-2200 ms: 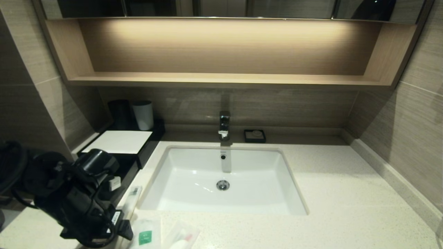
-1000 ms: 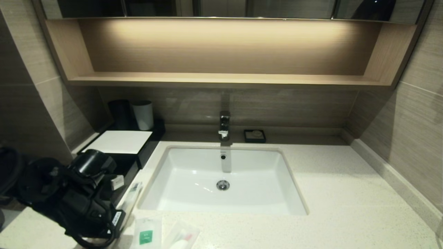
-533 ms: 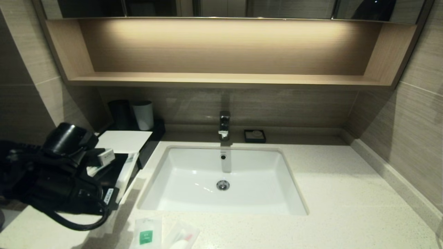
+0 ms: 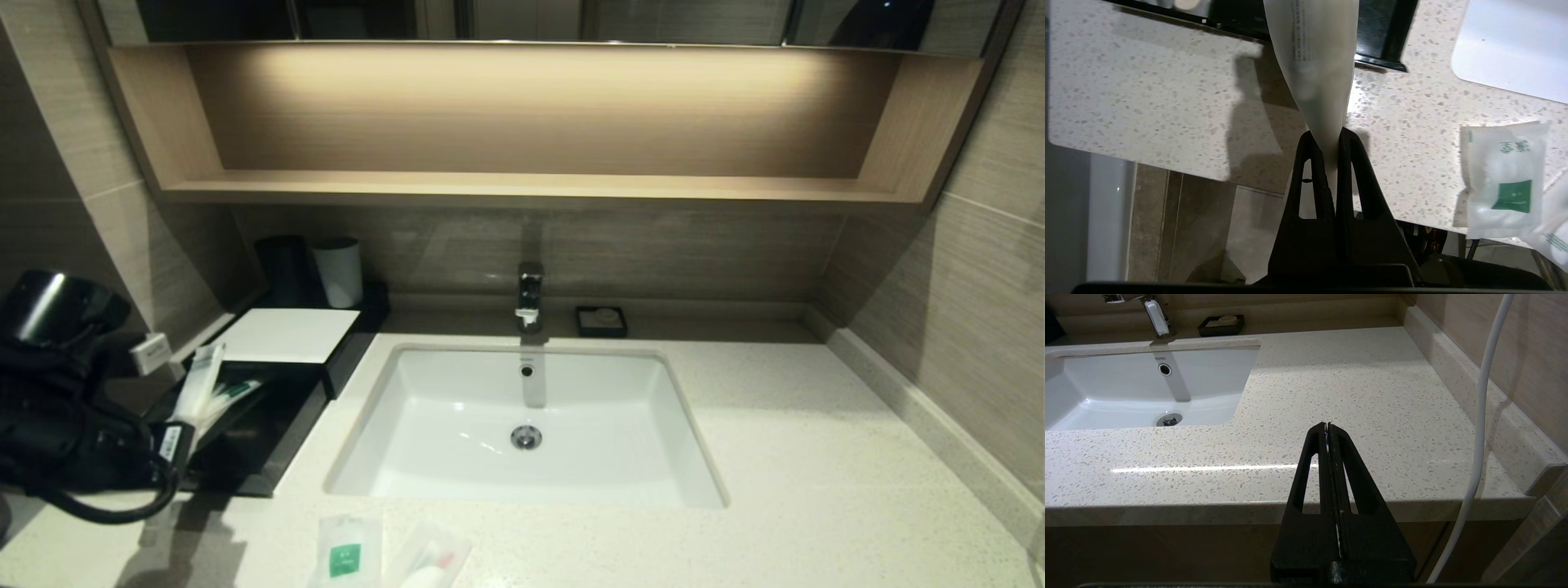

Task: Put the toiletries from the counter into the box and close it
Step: Place the bathroom toiletry into the drawer

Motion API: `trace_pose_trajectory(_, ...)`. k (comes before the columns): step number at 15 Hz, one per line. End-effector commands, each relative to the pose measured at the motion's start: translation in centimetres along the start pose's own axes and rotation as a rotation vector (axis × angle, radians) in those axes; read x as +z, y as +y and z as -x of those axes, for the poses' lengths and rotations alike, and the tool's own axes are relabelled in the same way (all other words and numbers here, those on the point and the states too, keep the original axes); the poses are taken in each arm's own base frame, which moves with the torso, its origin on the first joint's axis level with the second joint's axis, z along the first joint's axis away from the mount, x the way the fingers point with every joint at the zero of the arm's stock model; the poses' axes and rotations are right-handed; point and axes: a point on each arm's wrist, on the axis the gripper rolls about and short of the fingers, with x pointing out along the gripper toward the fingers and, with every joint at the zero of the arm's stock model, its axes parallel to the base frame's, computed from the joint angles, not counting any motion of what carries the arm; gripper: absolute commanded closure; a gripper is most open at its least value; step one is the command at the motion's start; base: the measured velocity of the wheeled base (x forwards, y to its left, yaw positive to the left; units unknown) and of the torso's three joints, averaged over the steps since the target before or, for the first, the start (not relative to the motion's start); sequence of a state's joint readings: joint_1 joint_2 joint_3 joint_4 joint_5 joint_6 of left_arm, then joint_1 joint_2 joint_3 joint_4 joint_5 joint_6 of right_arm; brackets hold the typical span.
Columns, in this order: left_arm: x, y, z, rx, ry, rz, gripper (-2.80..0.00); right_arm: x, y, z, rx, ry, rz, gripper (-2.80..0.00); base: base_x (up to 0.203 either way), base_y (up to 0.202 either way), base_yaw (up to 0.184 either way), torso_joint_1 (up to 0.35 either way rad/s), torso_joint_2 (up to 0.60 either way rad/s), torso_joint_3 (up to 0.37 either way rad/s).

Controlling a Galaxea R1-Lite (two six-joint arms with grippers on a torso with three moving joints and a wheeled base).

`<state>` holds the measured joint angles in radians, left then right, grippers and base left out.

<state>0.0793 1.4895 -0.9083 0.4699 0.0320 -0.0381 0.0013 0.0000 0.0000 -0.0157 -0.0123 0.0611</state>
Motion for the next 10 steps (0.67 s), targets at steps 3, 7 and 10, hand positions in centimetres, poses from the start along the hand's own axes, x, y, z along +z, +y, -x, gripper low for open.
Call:
trace_pose_trajectory(3, -0.8, 1.2, -1.3, 0.02, 0.131, 0.003, 0.0, 0.0, 0.0, 0.0, 0.0, 0.0, 0.0, 0.0, 0.0, 0.0, 0.0, 0.0, 0.0, 0.0)
trace_pose_trajectory(7, -1.0, 1.8, -1.8, -0.011, 0.196, -0.004, 0.0, 0.0, 0.0, 0.0, 0.0, 0.0, 0.0, 0.0, 0.0, 0.0, 0.0, 0.0, 0.0, 0.0)
trace_pose_trajectory(10, -0.6, 2.5, -0.8, -0.004, 0.228, -0.017, 0.0, 0.0, 0.0, 0.0, 0.0, 0.0, 0.0, 0.0, 0.0, 0.0, 0.0, 0.0, 0.0, 0.0)
